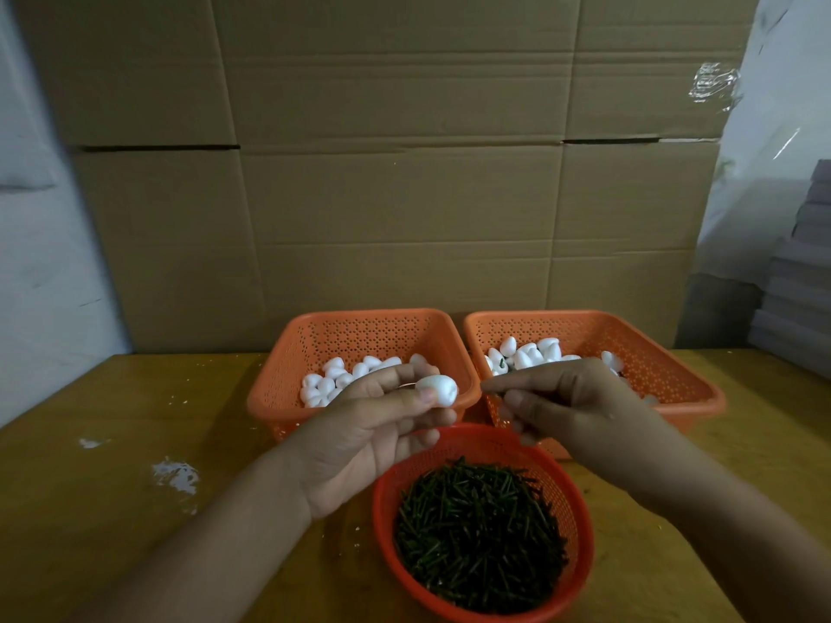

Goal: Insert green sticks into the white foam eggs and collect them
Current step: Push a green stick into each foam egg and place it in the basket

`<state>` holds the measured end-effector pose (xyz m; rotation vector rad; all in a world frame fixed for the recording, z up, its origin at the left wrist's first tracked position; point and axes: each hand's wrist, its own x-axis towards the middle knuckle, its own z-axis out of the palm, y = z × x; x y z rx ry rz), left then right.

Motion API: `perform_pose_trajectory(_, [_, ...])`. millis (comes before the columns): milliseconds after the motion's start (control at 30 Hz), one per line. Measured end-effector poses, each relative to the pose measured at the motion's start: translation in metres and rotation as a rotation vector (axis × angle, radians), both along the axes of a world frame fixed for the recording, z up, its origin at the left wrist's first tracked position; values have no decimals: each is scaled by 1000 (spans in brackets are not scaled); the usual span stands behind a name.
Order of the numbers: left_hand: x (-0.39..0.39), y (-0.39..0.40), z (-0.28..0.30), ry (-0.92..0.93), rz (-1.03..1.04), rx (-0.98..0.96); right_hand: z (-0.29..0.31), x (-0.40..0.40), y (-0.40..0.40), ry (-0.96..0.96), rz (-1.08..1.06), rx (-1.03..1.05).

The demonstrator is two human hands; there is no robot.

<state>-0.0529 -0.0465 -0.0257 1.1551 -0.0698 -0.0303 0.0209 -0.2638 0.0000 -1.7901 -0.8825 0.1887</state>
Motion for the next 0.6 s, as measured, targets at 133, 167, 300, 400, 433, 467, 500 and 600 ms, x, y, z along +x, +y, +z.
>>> perform_pose_trajectory(133, [-2,-1,1,-51,36,36,2,-1,2,-177,-66,-38])
perform_pose_trajectory(167, [-2,-2,2,-61,47,41,1,-1,3,-192,-80,-38])
perform_pose_trajectory(300, [-4,-5,4,-67,78,65,-3,-3,6,-261,-127,-45])
perform_pose_trajectory(400, [-5,-7,5,-61,82,79,-3,-4,6,-290,-137,-38])
perform_pose_trajectory(433, [-5,-7,5,-62,83,88,-4,-4,5,-292,-139,-33])
perform_pose_trajectory(467, [-6,-7,5,-63,86,99,-4,-4,6,-293,-142,-28])
perform_pose_trajectory(500, [-6,-7,6,-65,89,112,-5,-4,6,-294,-144,-23])
perform_pose_trajectory(600, [-6,-9,5,-62,102,147,-7,-3,7,-282,-151,3])
